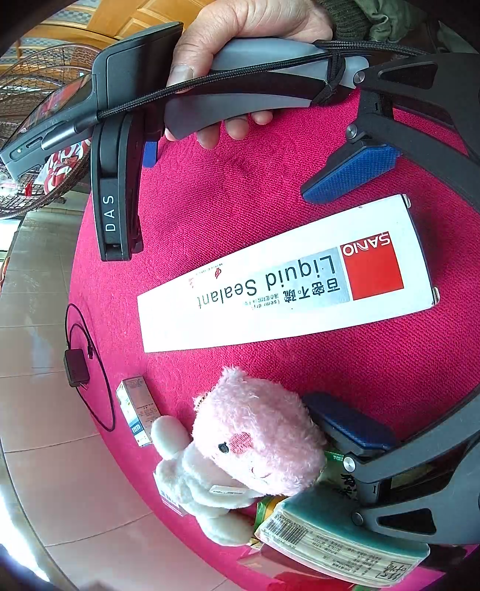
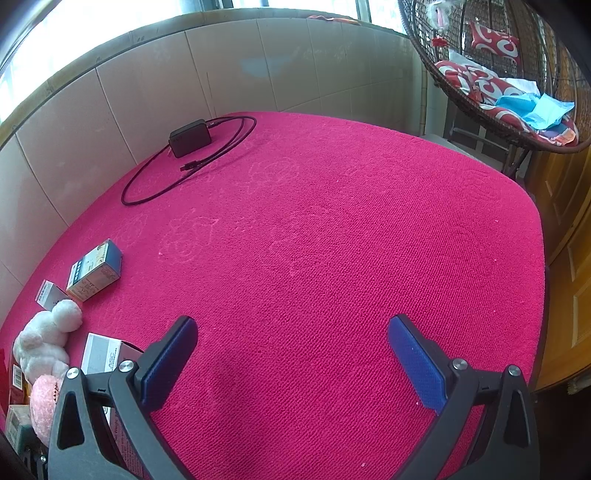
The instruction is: Organize objects
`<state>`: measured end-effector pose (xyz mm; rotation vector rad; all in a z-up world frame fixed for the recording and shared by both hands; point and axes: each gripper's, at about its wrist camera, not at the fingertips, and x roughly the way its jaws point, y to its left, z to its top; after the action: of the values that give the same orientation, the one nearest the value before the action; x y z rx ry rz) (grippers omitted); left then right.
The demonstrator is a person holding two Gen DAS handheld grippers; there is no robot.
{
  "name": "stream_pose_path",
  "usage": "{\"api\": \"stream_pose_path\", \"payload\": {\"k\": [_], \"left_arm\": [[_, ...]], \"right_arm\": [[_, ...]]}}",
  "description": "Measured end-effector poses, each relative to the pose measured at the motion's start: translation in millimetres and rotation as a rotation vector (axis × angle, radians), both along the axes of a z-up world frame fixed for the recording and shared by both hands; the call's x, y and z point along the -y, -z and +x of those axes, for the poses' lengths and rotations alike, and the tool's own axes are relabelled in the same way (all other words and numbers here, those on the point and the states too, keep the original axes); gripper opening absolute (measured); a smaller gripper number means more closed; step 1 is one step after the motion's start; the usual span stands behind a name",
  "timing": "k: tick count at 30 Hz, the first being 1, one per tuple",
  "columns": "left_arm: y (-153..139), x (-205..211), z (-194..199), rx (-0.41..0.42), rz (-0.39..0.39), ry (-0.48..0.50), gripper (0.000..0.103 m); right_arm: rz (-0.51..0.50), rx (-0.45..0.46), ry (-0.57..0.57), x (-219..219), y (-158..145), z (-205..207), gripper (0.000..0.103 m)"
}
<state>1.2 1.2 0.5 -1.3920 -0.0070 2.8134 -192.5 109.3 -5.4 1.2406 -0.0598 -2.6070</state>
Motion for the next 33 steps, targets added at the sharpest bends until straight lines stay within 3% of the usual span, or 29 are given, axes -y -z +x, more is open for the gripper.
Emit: {"api": "stream_pose_path", "payload": {"k": [33], "left_arm": [[0.4,0.6,-2.6,0.0,0.0,0.0,0.103]], "right_arm": [[-0.024,-0.002,0.0,0.6,0.5,1.5,0.103]]}}
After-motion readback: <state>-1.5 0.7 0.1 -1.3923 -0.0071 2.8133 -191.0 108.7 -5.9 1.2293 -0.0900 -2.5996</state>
